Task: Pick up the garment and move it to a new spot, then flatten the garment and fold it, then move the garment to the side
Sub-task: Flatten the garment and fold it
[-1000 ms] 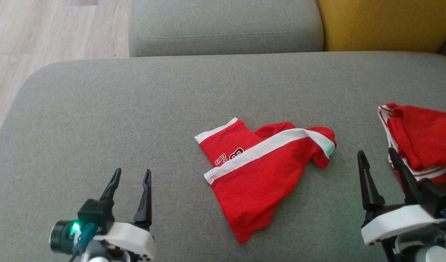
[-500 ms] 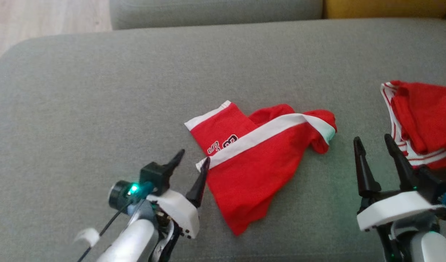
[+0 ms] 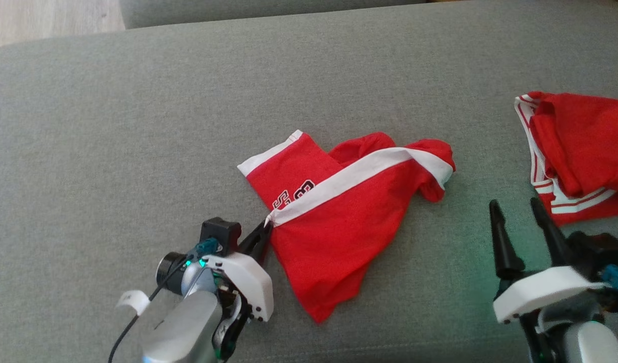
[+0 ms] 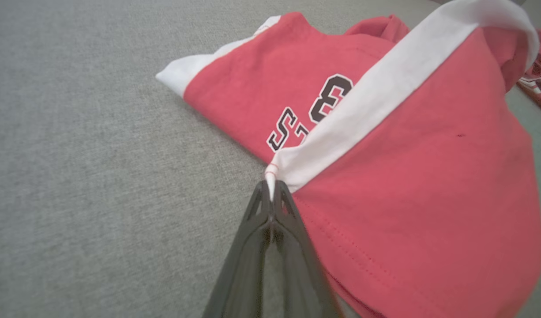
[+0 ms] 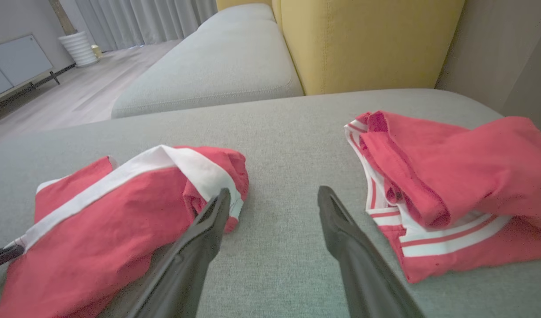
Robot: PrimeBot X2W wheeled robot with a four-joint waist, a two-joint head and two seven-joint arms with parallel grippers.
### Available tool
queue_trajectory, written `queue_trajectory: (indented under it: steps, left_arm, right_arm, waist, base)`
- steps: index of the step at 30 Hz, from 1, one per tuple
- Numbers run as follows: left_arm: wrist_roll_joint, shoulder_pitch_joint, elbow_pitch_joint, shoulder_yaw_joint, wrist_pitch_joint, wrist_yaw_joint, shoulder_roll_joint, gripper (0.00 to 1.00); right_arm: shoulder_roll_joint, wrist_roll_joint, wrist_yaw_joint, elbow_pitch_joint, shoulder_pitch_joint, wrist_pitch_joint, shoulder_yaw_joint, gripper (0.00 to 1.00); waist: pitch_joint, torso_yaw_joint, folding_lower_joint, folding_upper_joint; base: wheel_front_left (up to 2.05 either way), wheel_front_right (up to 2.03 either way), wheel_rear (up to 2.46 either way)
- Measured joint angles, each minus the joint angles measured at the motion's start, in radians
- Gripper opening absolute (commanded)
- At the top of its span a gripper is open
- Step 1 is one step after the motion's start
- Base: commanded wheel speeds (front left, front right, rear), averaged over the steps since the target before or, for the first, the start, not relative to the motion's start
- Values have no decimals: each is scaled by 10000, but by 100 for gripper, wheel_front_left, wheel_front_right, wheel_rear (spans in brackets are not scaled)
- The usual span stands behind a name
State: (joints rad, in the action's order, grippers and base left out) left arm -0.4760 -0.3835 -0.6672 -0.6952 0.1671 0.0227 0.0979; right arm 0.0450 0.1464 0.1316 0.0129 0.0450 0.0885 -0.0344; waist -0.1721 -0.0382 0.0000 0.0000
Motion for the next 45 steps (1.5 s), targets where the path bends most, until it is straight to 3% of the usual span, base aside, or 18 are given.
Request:
queue_trajectory:
  steps: [9,17,18,19,20,21,27,30,37,45]
  left_arm:
    - [-8,-389,-401,-79,405,-155,-176,0]
    - [12,-748,-418,-171,644,-199,-299,0]
    - [12,-748,-418,-171,673,-199,-313,0]
    - [12,-748,-418,-171,692,-199,-320,0]
    - [12,-748,-416,-169,708,-196,-330,0]
    - [29,-748,-405,-163,732,-186,-334,0]
    - [245,-721,115,115,809,94,-176,0]
    - [541,-596,1227,600,811,399,81,0]
    - [1455,185,4424,1521,825,943,792,0]
    - [2034,270,6888,1988,780,1365,1421,0]
  right_arm:
    - [10,-318,0,-2261,-1295,96,688,100]
    - [79,-332,0,-3783,-2546,-337,579,100]
    - [109,-334,0,-3954,-2657,-368,550,93]
    - [138,-324,0,-4117,-2737,-397,531,45]
    - [167,-320,0,-4272,-2811,-451,516,14]
    - [188,-320,0,-4401,-2869,-497,499,0]
    - [263,-320,0,-4395,-3048,-1035,495,0]
    - [351,-316,0,-3852,-3025,-1166,525,0]
    - [752,-320,0,-1436,-2946,-986,606,0]
    - [1076,-552,0,1670,-2681,435,242,0]
  waist:
    - [-119,343,0,0]
    - [-389,761,0,0]
    - [-421,803,0,0]
    - [-447,836,0,0]
    - [-468,861,0,0]
    - [-480,884,0,0]
    - [-365,896,0,0]
    - [-230,854,0,0]
    - [308,753,0,0]
    - [1115,699,0,0]
  base:
    - [0,0,0]
    - [0,0,0]
    - [0,0,0]
    - [0,0,0]
    - [0,0,0]
    - [0,0,0]
    - [0,0,0]
    - [0,0,0]
    - [0,0,0]
    - [0,0,0]
